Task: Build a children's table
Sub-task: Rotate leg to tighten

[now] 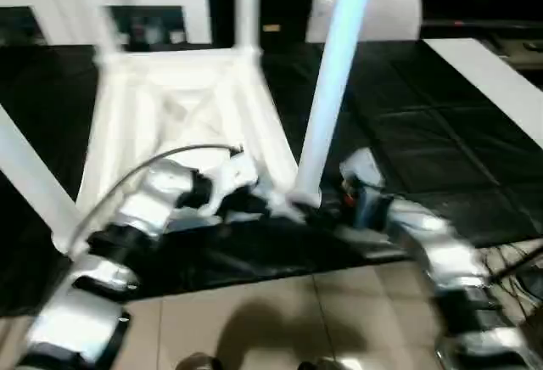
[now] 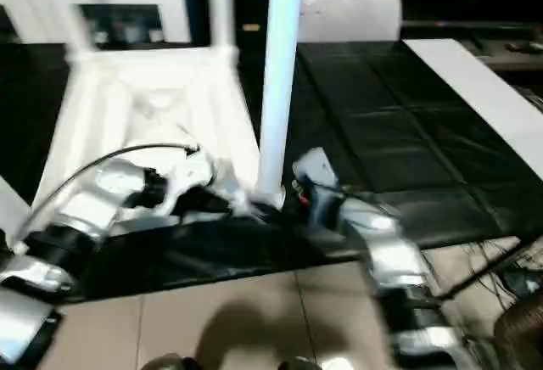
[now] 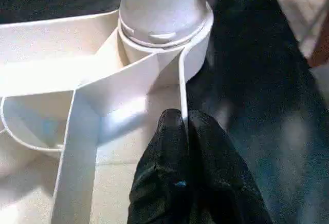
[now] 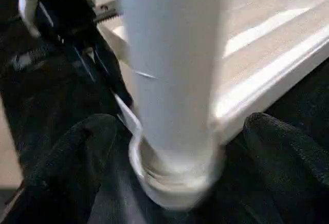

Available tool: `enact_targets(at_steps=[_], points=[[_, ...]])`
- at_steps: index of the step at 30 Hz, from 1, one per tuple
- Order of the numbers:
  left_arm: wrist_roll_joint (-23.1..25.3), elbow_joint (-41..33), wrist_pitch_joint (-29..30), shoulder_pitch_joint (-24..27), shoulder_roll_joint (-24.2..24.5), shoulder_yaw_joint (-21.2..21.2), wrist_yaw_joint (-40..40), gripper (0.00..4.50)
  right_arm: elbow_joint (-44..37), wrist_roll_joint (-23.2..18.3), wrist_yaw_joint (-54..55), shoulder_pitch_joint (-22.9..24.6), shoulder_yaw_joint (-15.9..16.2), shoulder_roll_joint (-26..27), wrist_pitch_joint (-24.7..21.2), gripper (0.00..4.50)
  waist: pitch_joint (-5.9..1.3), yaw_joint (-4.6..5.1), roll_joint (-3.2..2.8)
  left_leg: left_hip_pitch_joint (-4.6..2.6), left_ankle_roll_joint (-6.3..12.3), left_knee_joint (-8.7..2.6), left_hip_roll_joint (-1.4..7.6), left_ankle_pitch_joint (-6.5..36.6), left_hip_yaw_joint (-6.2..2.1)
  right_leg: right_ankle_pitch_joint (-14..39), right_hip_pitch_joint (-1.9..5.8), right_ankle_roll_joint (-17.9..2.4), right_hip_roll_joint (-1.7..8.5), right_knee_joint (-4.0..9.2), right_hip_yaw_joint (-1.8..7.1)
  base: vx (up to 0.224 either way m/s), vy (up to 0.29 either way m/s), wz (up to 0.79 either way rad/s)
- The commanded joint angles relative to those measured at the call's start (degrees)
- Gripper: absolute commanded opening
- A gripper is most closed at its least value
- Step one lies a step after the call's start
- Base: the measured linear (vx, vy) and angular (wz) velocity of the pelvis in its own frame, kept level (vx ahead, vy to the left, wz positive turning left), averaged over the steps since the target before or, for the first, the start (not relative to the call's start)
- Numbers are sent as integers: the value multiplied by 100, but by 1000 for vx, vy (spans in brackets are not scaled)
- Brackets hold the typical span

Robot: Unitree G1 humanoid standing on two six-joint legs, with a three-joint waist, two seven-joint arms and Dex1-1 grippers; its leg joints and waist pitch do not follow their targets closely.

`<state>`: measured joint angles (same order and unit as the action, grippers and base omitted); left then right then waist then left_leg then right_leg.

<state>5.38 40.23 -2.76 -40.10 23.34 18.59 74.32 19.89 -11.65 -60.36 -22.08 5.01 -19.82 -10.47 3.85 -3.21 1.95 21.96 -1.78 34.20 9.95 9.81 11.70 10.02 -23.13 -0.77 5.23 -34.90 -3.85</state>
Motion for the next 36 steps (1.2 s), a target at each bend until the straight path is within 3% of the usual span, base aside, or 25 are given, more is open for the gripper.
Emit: enact_targets(at_steps=[1, 4, 8, 16, 18, 19, 20, 24, 29, 36], points=[[130, 31, -138, -42, -38, 338, 431, 0, -120, -125, -314, -11, 18, -87, 63, 441, -397, 11, -13, -166, 54, -444, 378, 1720, -179, 1810, 213, -1207, 404, 474, 299, 0, 0, 0], [150, 101, -348, -120, 33, 499, 850, 0, -17, -125, -668, -131, 131, -260, 202, 441, -403, -23, -1, -169, 57, -440, 388, 1707, -178, 1854, 210, -1185, 411, 474, 298, 0, 0, 0], [147, 247, -604, -239, 29, 624, 1109, 0, 204, -244, -1175, -340, 275, -324, 305, 441, -419, -71, 6, -152, 129, -424, 390, 1488, -160, 1533, 225, -1301, 403, 424, 289, 0, 0, 0], [223, 410, -802, -371, -33, 692, 1331, 0, 950, 23, -1608, -799, 577, -199, 600, 363, -441, -195, 5, -163, 148, -404, 400, 1276, -141, 1212, 228, -1438, 405, 368, 278, 0, 0, 0], [226, 435, -828, -384, -34, 703, 1358, 0, 1057, 38, -1651, -864, 631, -175, 642, 359, -444, -195, 3, -159, 142, -403, 398, 1269, -140, 1196, 228, -1445, 410, 366, 276, 0, 0, 0], [222, 450, -840, -392, -36, 710, 1370, 0, 1099, 37, -1688, -893, 648, -166, 654, 346, -438, -190, 33, -148, 146, -405, 393, 1284, -141, 1244, 237, -1433, 406, 369, 273, 0, 0, 0], [220, 458, -852, -397, -33, 717, 1388, 0, 1128, 45, -1721, -914, 663, -162, 678, 320, -439, -199, 24, -153, 144, -405, 392, 1291, -143, 1282, 237, -1421, 409, 369, 273, 0, 0, 0], [238, 519, -912, -427, -27, 720, 1433, 0, 1340, 76, -1866, -1030, 711, -141, 760, 311, -436, -204, 26, -156, 133, -403, 397, 1330, -144, 1457, 231, -1371, 419, 388, 277, 0, 0, 0], [241, 578, -959, -449, -26, 730, 1436, 0, 1494, 77, -1988, -1097, 754, -133, 836, 249, -442, -202, 23, -154, 157, -402, 402, 1281, -143, 1341, 231, -1403, 412, 373, 275, 0, 0, 0], [258, 660, -995, -467, -33, 737, 1415, 0, 1494, 18, -2183, -1055, 803, -95, 754, 206, -441, -206, 17, -152, 164, -407, 402, 1294, -147, 1360, 235, -1412, 410, 374, 271, 0, 0, 0]])
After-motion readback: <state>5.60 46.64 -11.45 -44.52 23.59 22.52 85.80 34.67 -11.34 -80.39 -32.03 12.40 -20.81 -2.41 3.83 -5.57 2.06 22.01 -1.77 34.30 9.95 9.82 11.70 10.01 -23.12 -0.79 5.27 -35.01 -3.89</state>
